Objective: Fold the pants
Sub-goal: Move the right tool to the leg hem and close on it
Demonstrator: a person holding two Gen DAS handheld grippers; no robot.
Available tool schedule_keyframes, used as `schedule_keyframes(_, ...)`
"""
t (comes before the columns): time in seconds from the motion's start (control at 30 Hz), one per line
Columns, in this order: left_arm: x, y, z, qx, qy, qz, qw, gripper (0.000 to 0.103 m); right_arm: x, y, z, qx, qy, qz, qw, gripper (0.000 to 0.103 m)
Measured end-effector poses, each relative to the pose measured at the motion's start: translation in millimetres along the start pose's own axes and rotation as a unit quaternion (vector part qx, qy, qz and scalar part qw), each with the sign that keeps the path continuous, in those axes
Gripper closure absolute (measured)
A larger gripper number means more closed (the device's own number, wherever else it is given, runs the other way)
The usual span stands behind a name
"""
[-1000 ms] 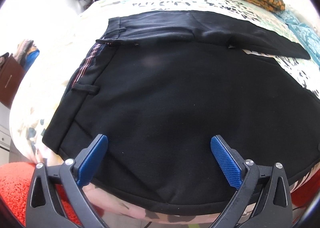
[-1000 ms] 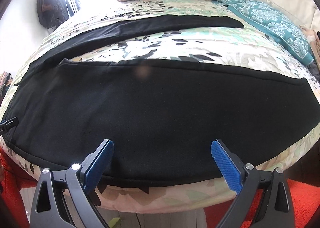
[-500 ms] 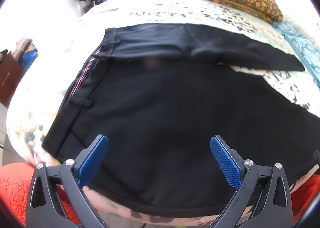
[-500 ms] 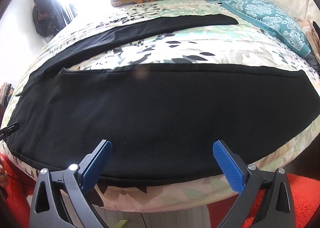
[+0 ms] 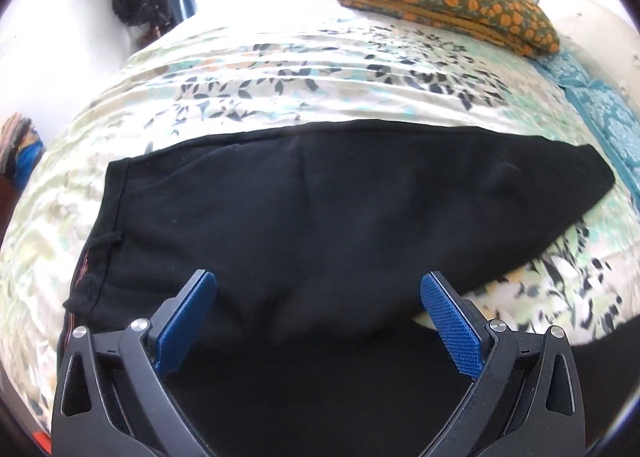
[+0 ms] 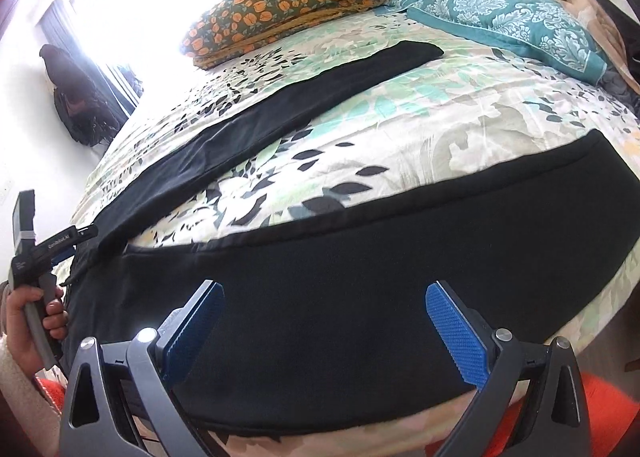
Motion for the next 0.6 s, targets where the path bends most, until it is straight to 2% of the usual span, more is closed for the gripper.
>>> schedule_keyframes(0.1,43.6,-3.0,-16.3,-0.016,0.024,-0.035,0.9990,0.000,21.2,48.3,19.3,-0.009,-0.005,-0.010,1.000,0.003)
schedule_keyframes(0.17,55.4,-8.1,-22.3,-0.011,0.031,-0.020,0.9992,0.000,38.6,87.8,36.6,-0.004,-0.012,-0.012,1.000,0.003)
schedule_keyframes(0.3,53.4,-13.7,-20.8,-0.009,0.029,0.027,0.9992,0.000,79.1,175.0,72.7,-0.002,-0.033,-0.006,0.999,0.003)
schedule_keyframes(0.43,55.0,-11.8,-20.1,-0.009,0.033,0.037,0.9987,0.000,130.3,254.1,111.0,0.006,-0.044,-0.026,0.999,0.003)
schedule_keyframes(0.6,55.6,-11.0,-20.2,-0.010,0.033,0.049,0.9982,0.000,173.8,340.7,178.7,0.024,-0.104,-0.014,0.994,0.003)
Point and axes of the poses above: each gripper's, at about its wrist camera, not at the fingertips, and x roughly the way its jaws point, z to its right, y to its top, the point moved 9 cm from there along x, roughly the way its jaws point, and after that the axes turned 1 degree about -z, right-handed, at the moved point
